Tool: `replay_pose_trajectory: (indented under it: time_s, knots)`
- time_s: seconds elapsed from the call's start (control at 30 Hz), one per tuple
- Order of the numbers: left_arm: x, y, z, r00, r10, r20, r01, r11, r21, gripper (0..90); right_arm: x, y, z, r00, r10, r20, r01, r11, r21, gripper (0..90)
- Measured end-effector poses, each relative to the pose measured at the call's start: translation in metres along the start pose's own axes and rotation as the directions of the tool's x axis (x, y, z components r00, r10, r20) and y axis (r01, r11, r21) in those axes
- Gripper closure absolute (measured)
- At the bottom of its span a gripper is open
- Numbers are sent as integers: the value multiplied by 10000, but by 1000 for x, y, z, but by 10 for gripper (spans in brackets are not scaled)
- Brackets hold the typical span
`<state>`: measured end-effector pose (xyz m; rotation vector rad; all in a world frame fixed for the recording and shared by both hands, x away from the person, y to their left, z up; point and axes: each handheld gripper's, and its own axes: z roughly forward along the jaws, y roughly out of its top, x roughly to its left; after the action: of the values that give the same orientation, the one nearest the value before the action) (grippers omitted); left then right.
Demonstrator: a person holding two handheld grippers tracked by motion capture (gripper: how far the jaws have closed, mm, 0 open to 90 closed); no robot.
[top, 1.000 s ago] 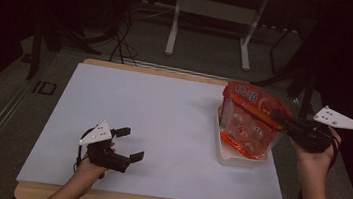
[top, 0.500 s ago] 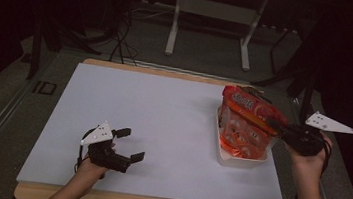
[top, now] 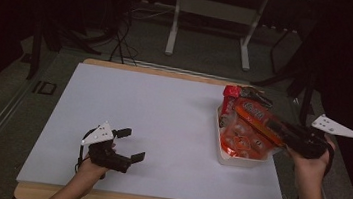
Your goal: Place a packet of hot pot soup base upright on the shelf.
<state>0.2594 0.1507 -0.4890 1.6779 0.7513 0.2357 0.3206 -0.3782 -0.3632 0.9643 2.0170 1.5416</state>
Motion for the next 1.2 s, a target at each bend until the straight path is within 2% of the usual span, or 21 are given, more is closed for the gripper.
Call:
replay_pose_trajectory:
  time_s: [0.1,0.27,0.33,0.43,0.47,0.53,0.6,0.63,0.77,0.87,1.2]
  knots:
    - [0,0,-1,10000,-17,-4,17,10000,4,8,7,10,-1,9994,-233,238,236,9997,-106,597]
    - [0,-1,-1,10000,10,13,-10,10000,1,9,22,27,0,9991,-342,-242,329,9982,-506,530]
    - [0,0,0,10000,45,33,-45,10000,-19,8,29,33,2,9980,-528,-351,508,9971,-571,484]
    - [-1,-1,0,9999,122,42,-122,9999,2,8,41,38,8,9956,-735,-580,699,9957,-611,406]
    - [-1,-1,0,9999,122,42,-122,9999,2,8,41,38,8,9956,-735,-580,699,9957,-611,406]
    - [-1,-1,1,9999,159,56,-159,9999,33,8,50,41,15,9930,-855,-813,805,9948,-622,338]
    - [-1,-1,1,9999,133,69,-133,9999,17,8,56,42,21,9911,-749,-1098,674,9952,-702,290]
    - [-1,-1,1,9999,140,70,-140,9999,22,8,59,42,26,9899,-528,-1315,425,9959,-802,255]
    - [-2,-1,0,9998,181,45,-181,9998,-22,8,65,40,34,9849,-455,-1671,321,9961,-819,192]
    - [-2,0,-2,9997,226,12,-225,9997,-79,9,72,35,46,9768,-383,-2105,221,9966,-791,139]
    - [-3,-1,-2,9997,244,0,-244,9996,-120,9,95,6,75,9647,-346,-2611,255,9989,-384,140]
